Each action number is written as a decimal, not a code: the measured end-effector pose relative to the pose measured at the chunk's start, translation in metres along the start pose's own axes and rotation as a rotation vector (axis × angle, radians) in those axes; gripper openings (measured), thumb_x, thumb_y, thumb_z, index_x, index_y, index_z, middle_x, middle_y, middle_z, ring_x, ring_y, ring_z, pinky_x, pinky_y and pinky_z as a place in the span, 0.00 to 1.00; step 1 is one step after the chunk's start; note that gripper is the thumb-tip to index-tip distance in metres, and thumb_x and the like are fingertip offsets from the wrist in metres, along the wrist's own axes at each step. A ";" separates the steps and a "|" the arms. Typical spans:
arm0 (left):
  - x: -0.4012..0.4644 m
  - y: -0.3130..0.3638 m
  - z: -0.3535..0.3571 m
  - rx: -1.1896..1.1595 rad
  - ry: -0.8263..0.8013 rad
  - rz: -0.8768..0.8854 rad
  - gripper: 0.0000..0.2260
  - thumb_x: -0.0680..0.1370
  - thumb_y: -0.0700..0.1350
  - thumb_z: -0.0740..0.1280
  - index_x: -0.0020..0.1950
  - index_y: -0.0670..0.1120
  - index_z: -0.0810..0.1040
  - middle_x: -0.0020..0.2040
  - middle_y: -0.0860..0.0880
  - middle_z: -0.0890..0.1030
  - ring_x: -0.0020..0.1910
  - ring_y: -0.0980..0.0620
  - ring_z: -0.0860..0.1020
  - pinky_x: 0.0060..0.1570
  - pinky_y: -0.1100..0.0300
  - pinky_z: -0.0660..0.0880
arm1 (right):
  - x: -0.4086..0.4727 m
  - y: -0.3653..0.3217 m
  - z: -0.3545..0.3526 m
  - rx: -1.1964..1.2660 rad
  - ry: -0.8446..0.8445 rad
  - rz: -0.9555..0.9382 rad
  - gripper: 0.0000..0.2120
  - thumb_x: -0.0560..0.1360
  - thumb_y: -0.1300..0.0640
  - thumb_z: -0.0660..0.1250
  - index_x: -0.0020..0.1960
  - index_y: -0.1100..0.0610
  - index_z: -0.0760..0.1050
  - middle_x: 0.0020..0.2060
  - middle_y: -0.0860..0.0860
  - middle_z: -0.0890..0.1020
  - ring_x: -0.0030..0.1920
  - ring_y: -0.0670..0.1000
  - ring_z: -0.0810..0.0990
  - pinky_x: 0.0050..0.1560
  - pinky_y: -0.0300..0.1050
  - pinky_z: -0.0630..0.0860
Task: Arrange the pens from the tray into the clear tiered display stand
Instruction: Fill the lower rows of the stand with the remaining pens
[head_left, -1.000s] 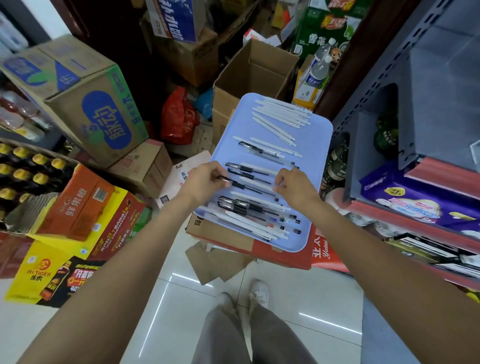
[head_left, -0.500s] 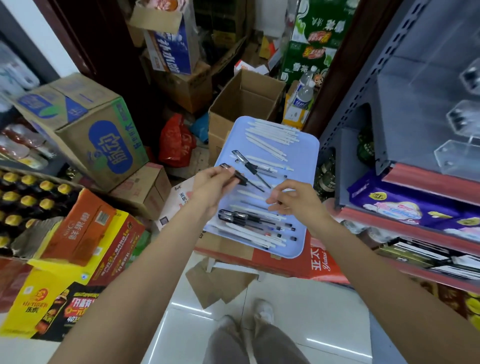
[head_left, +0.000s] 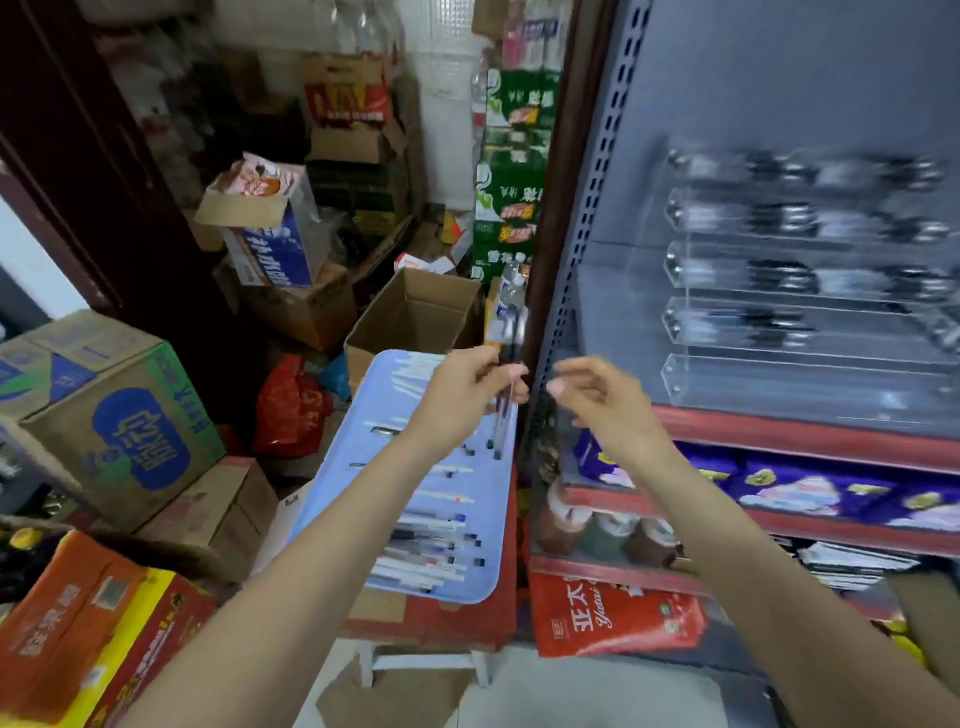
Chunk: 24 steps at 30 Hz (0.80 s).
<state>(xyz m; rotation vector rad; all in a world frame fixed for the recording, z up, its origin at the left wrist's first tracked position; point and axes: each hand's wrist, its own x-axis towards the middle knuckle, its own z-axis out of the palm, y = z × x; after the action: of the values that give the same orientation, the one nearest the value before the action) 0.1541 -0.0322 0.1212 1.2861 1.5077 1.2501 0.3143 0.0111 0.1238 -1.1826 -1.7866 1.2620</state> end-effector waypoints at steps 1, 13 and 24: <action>0.004 0.013 0.012 0.131 -0.065 0.066 0.09 0.79 0.40 0.62 0.44 0.36 0.74 0.36 0.45 0.81 0.33 0.65 0.79 0.34 0.73 0.72 | 0.002 -0.004 -0.021 0.020 0.037 -0.045 0.10 0.76 0.58 0.67 0.56 0.52 0.75 0.41 0.45 0.79 0.42 0.41 0.77 0.39 0.26 0.72; 0.072 0.108 0.169 0.602 -0.246 0.305 0.07 0.79 0.45 0.63 0.44 0.44 0.78 0.32 0.56 0.75 0.31 0.64 0.73 0.34 0.72 0.67 | 0.017 0.019 -0.221 0.388 0.081 -0.161 0.07 0.75 0.68 0.64 0.44 0.57 0.74 0.35 0.50 0.82 0.36 0.45 0.82 0.42 0.33 0.78; 0.095 0.097 0.176 0.908 0.168 0.276 0.17 0.81 0.40 0.56 0.71 0.42 0.68 0.50 0.43 0.69 0.52 0.42 0.72 0.52 0.61 0.66 | 0.069 0.052 -0.276 0.134 0.164 -0.131 0.10 0.74 0.69 0.67 0.38 0.57 0.75 0.34 0.53 0.80 0.35 0.47 0.83 0.43 0.35 0.79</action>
<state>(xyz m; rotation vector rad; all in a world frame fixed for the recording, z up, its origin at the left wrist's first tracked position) 0.3258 0.0949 0.1819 2.0492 2.1979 0.8401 0.5438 0.1821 0.1665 -1.0445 -1.6074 1.1558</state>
